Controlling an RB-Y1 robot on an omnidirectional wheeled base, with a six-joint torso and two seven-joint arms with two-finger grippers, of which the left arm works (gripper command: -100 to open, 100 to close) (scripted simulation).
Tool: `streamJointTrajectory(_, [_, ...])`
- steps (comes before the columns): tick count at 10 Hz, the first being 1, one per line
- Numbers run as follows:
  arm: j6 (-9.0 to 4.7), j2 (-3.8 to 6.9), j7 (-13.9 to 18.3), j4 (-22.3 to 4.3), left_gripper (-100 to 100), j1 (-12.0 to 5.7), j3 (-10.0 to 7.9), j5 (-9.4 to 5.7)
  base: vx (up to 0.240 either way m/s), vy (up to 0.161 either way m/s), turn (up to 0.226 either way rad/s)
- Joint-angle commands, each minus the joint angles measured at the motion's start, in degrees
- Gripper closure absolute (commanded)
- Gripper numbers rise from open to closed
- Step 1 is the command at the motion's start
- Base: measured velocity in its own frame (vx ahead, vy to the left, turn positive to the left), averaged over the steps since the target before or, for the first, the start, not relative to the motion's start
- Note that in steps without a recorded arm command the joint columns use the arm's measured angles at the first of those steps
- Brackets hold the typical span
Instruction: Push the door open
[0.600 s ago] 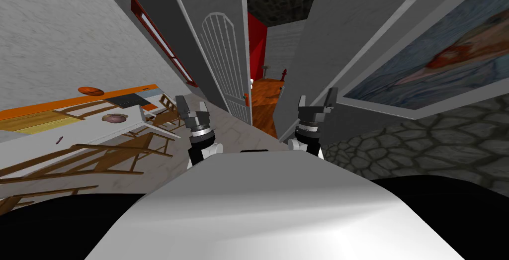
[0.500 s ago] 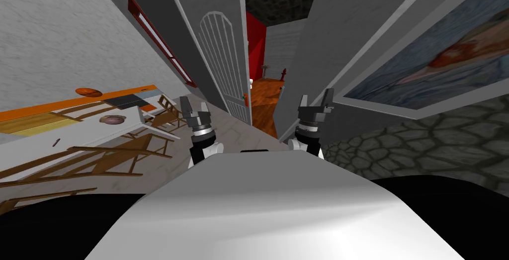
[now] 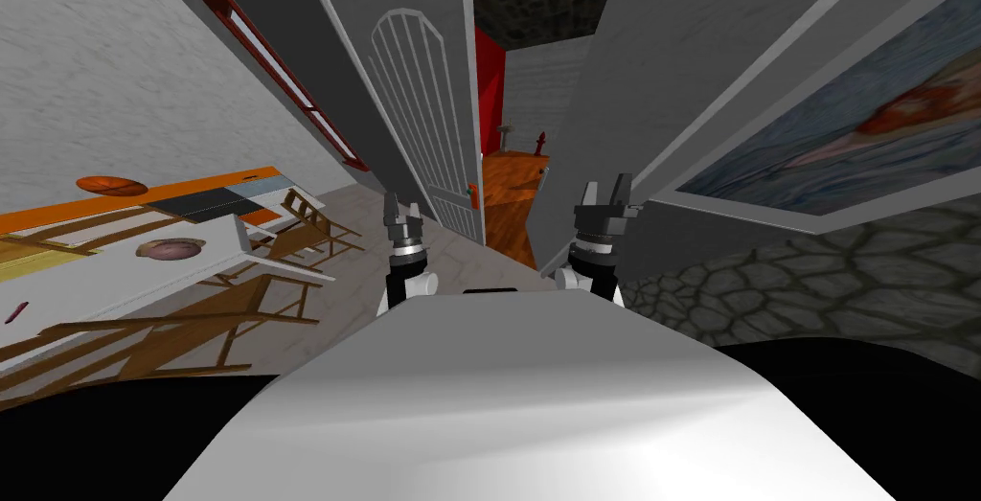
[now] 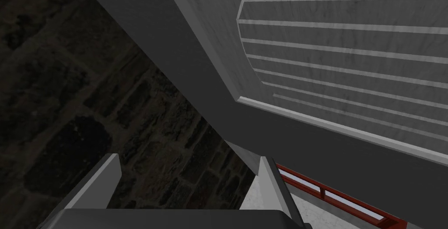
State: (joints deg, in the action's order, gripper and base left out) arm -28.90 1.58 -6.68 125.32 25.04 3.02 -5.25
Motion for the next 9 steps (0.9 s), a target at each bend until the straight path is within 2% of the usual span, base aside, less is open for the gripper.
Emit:
streamJointTrajectory(1, [0.43, 0.46, 0.49, -2.32, -100, -0.96, 0.57, 0.09, 0.106, 0.09, -0.084])
streamJointTrajectory(9, [3.84, 2.27, 2.73, -14.29, -100, -6.59, 3.95, 0.68, 0.089, 0.093, -0.092])
